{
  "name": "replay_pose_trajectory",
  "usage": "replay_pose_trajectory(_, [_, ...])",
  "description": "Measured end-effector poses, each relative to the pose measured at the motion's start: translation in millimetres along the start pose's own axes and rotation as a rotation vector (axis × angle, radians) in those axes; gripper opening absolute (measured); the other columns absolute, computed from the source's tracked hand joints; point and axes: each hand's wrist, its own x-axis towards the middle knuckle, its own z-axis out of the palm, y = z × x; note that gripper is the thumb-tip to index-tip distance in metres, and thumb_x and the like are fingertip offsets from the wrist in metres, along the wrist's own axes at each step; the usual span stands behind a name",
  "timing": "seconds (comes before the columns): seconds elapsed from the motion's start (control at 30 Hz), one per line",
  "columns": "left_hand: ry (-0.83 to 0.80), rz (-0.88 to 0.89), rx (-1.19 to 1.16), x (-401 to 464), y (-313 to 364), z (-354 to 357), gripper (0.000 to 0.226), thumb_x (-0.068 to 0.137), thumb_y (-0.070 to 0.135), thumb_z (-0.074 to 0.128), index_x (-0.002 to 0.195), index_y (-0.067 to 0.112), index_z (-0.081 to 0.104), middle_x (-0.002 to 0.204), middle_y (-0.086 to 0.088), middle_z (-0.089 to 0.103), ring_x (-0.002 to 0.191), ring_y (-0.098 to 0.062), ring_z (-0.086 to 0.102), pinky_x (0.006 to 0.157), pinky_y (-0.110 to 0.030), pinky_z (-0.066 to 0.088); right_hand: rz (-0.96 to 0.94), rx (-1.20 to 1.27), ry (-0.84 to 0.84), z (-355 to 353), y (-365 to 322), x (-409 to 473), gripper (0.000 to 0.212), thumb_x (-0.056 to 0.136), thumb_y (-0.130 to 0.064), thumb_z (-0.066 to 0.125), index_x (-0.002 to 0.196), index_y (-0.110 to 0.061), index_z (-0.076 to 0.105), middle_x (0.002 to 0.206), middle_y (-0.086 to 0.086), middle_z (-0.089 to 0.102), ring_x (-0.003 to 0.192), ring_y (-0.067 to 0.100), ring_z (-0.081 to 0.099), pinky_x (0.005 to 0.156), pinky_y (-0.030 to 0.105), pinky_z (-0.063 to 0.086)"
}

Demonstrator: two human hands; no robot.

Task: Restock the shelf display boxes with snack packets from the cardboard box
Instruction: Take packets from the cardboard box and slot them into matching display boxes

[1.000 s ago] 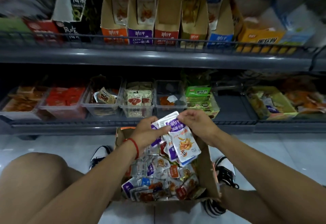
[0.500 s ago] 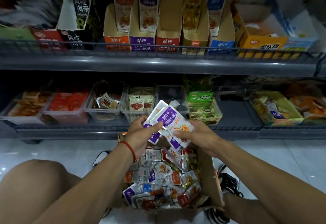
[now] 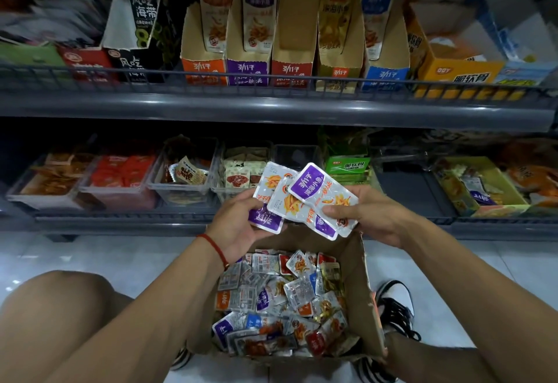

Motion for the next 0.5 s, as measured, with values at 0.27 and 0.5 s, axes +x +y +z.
replay_pose_trajectory(0.27, [0.009, 0.045, 0.0, -2, -1, 4, 0.029, 0.101, 0.003, 0.054, 0.126, 0.015, 0.061, 0.112, -0.014, 0.075, 0.093, -0.026, 0.076, 0.071, -0.044, 0.064, -0.037, 0.008, 0.028, -5, -3, -7, 0.029, 0.089, -0.012, 0.074, 0.118, -0.012, 0.071, 0.109, 0.008, 0.077, 0.101, 0.026, 0.074, 0.088, 0.039, 0.059])
replay_pose_trajectory(0.5, [-0.029, 0.034, -0.058, -6, -3, 12, 0.031, 0.099, 0.012, 0.058, 0.13, 0.015, 0.06, 0.118, -0.014, 0.073, 0.103, -0.029, 0.072, 0.081, -0.046, 0.062, -0.091, 0.185, 0.156, 13, 1, -6, 0.028, 0.09, -0.01, 0.072, 0.117, -0.009, 0.068, 0.109, 0.009, 0.077, 0.098, 0.025, 0.075, 0.081, 0.04, 0.061])
